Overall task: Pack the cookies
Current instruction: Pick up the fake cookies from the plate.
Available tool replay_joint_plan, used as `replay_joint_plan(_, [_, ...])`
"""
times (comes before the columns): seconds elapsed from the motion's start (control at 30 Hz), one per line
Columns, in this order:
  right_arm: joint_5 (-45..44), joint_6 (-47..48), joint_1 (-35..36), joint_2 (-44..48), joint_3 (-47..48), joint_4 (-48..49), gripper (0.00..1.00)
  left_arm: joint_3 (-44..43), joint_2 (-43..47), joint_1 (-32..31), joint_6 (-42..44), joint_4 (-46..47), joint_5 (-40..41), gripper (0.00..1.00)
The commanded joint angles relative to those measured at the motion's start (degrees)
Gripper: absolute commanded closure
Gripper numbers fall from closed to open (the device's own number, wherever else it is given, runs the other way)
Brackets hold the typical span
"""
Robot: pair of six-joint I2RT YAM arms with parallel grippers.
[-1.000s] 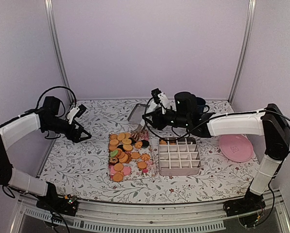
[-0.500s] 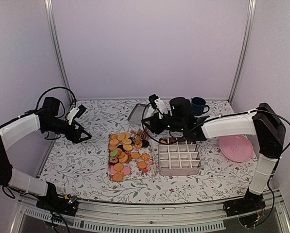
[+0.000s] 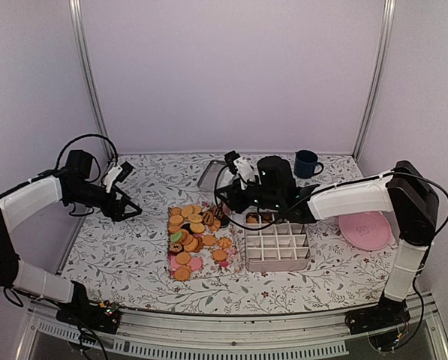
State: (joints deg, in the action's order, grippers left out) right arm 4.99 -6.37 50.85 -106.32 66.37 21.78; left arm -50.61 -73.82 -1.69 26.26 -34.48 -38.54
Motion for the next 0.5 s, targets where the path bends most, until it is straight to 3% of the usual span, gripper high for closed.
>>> replay_joint_plan(0.0, [-3.22,1.43,2.38,1.50,-2.07,-0.06,0.61,0.71,0.78,0.55,-0.42,1.26,-1.17,0.08])
replay_joint_plan(0.47, [-7.18,1.39,5.69,6.04,-6.15,-0.09,0.62,0.95,0.35,0.56,-1.69,2.38,-1.84,0.08])
